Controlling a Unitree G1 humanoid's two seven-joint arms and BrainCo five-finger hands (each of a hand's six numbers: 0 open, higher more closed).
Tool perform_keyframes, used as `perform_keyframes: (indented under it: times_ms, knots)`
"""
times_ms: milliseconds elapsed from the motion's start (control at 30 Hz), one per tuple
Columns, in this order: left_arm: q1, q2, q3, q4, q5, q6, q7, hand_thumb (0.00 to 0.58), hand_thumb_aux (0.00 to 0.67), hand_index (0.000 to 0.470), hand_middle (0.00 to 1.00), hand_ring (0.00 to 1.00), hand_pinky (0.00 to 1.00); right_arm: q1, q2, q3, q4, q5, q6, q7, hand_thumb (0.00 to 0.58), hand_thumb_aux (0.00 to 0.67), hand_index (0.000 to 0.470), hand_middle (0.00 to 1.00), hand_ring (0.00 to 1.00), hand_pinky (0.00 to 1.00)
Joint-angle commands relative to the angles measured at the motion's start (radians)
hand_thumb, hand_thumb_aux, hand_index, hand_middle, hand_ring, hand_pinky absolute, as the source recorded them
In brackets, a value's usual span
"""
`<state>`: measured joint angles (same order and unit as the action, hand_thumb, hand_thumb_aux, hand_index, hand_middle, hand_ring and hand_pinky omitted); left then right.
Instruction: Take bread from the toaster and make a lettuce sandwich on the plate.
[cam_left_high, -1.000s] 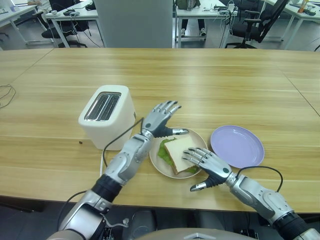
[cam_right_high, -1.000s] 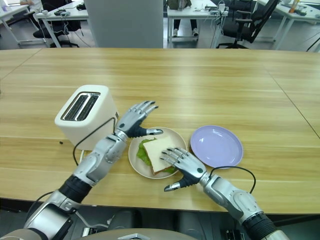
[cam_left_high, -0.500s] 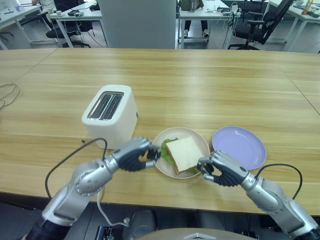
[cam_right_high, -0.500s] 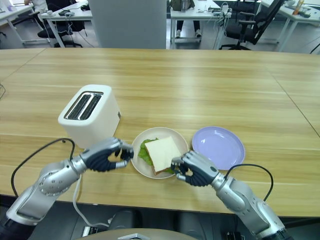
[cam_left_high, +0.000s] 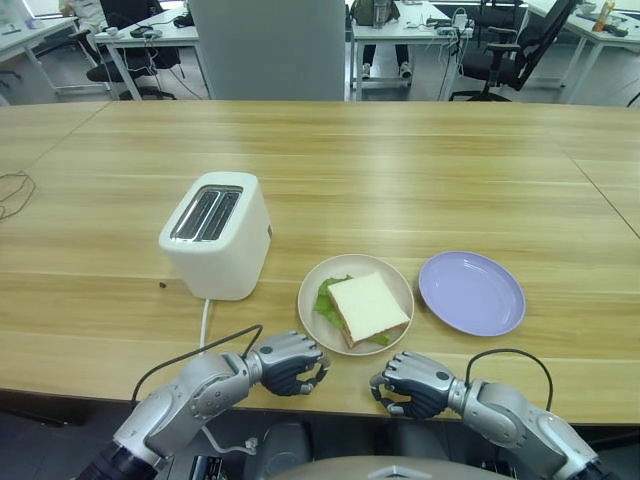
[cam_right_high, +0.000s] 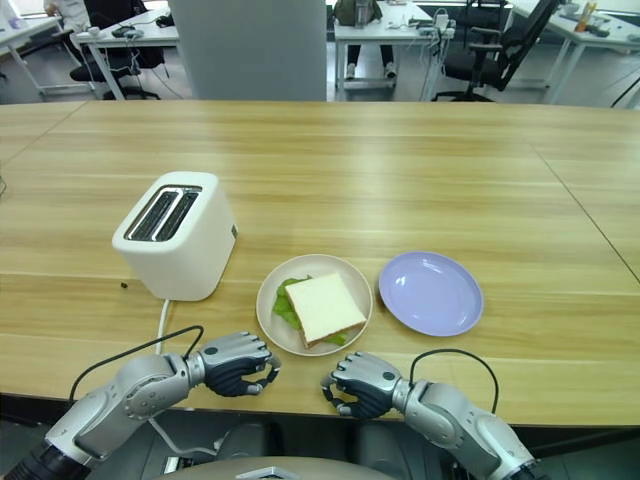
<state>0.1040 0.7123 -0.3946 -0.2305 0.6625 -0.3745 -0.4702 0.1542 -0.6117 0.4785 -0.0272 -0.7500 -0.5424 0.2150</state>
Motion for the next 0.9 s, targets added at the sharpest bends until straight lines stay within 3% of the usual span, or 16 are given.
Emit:
perform_keyframes:
  times_ms: [33,367,500,667,900]
  knots:
    - [-0.047,-0.038,-0.041,0.079,0.073,-0.012,0.030,0.580,0.670,0.460,1.00,1.00,1.00,-0.050,0.023,0.022,0.091,-0.038,0.003,-0.021,0.580,0.670,0.460,1.00,1.00,1.00]
    - [-0.266,-0.166,-0.131,0.412,0.168,-0.027,0.123,0.580,0.670,0.460,1.00,1.00,1.00,-0.302,0.112,0.034,0.355,-0.048,0.030,-0.081,0.580,0.670,0.460,1.00,1.00,1.00]
    - [-0.440,-0.218,-0.133,0.595,0.225,0.009,0.239,0.580,0.670,0.460,1.00,1.00,1.00,-0.481,0.166,0.033,0.519,-0.085,0.062,-0.171,0.580,0.670,0.460,1.00,1.00,1.00]
    - [-0.688,-0.289,-0.164,0.930,0.282,0.040,0.423,0.580,0.670,0.460,1.00,1.00,1.00,-0.734,0.252,0.055,0.856,-0.114,0.095,-0.316,0.580,0.670,0.460,1.00,1.00,1.00]
    - [-0.933,-0.389,-0.195,1.316,0.276,0.039,0.614,0.580,0.670,0.460,1.00,1.00,1.00,-0.943,0.338,0.095,1.150,-0.116,0.104,-0.428,0.580,0.670,0.460,1.00,1.00,1.00]
